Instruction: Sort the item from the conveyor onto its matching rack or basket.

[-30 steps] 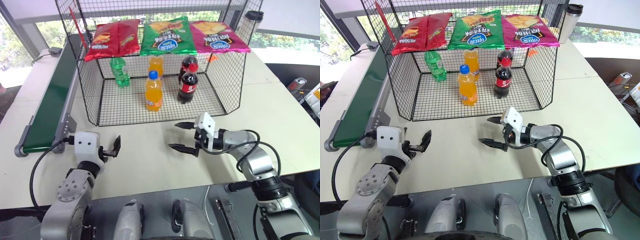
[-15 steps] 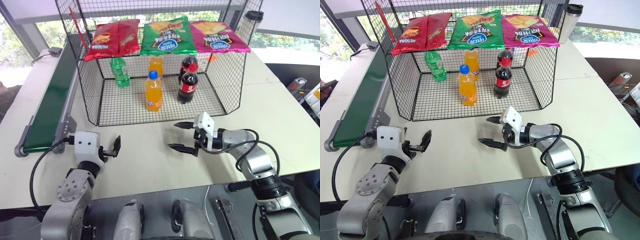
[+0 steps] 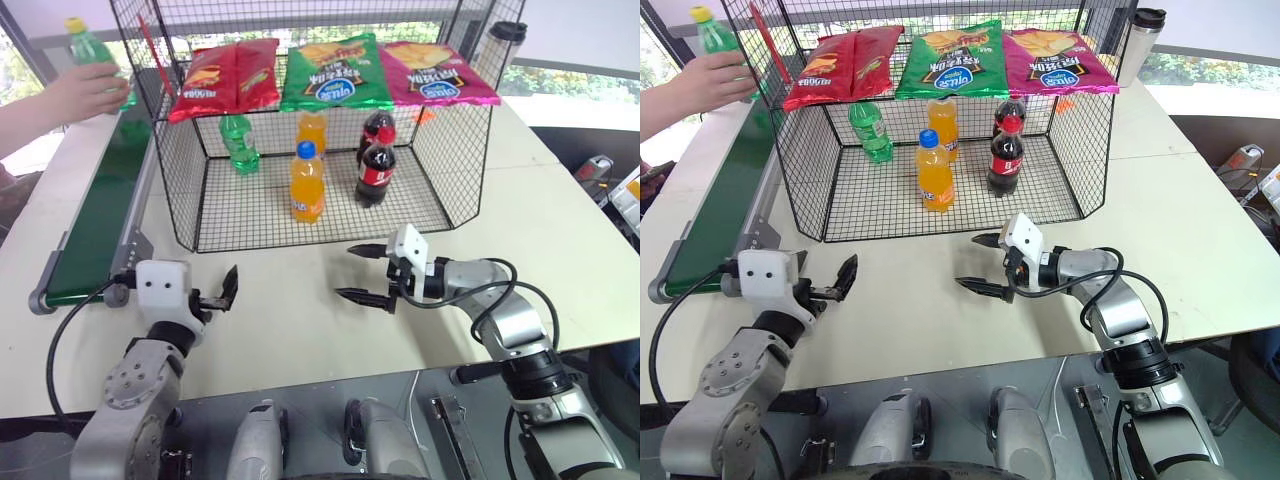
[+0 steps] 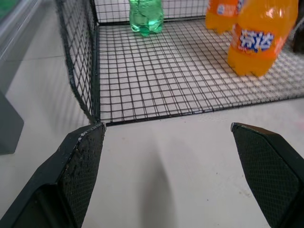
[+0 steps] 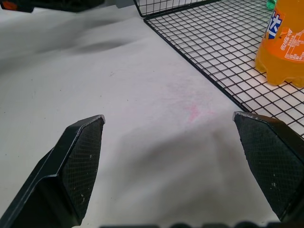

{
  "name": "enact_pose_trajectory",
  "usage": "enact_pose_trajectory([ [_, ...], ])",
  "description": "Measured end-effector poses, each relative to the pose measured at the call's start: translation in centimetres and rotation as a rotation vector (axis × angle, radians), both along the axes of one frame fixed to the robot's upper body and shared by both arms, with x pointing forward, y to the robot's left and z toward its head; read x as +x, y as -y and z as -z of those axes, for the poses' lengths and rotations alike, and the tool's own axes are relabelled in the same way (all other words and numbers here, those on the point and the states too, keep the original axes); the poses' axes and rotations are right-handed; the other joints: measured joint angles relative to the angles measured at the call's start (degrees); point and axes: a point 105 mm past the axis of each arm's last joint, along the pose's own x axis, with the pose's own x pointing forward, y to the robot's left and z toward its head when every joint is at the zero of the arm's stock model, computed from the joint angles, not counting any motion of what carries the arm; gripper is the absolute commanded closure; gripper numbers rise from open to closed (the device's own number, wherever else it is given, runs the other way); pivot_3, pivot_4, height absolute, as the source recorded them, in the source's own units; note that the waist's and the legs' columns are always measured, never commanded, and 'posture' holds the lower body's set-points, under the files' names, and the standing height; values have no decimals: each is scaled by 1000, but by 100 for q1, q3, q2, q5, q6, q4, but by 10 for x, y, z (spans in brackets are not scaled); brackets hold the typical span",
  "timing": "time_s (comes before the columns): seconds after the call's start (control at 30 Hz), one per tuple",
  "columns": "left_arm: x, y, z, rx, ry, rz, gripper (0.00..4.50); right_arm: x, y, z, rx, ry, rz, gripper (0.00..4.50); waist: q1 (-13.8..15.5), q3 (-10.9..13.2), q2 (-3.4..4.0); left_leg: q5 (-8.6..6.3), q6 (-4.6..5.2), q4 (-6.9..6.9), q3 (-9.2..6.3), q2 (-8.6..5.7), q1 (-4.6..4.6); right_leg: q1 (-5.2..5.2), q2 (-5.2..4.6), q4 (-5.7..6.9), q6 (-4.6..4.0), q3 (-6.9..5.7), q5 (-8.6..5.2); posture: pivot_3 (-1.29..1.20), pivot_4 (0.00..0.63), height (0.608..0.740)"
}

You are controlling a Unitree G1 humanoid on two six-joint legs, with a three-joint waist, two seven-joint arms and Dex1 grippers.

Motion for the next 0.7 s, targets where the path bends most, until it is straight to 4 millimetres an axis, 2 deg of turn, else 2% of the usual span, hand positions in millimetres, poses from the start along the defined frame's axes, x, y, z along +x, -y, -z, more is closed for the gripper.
enact_pose_trajectory([
  [0.13, -3, -10, -4, 15, 11, -32, 89, 0, -1, 0, 1, -1, -3, 0, 0, 0, 0, 0, 0, 0, 1, 0, 0, 0, 0, 0, 1, 0, 0, 0, 150, 740],
  [0.3, -9, -39, -28, 90, 112, -158, 89, -1, -3, 0, -1, -3, -20, 0, 0, 0, 1, 0, 0, 0, 1, 0, 0, 0, 0, 0, -2, 0, -1, 0, 150, 740],
  [0.43, -14, -56, -32, 91, 124, -222, 89, -2, -5, -1, -1, -2, -41, 0, 1, 0, 0, 0, 0, 0, 1, 0, 0, 1, 0, -1, -1, 0, -1, 0, 150, 740],
  [0.57, -21, -84, -41, 64, 148, -329, 89, -4, -10, -7, 4, 9, -80, 0, -2, 0, 0, 0, 0, 0, -1, 0, 1, 1, 1, 1, -1, -1, 0, 0, 150, 740],
  [0.7, -28, -104, -36, 25, 116, -395, 89, -9, -15, -11, 27, 3, -127, 0, -2, 0, 0, 0, 0, 0, 0, 0, 0, 1, 0, 0, 8, 0, 5, 0, 150, 740],
])
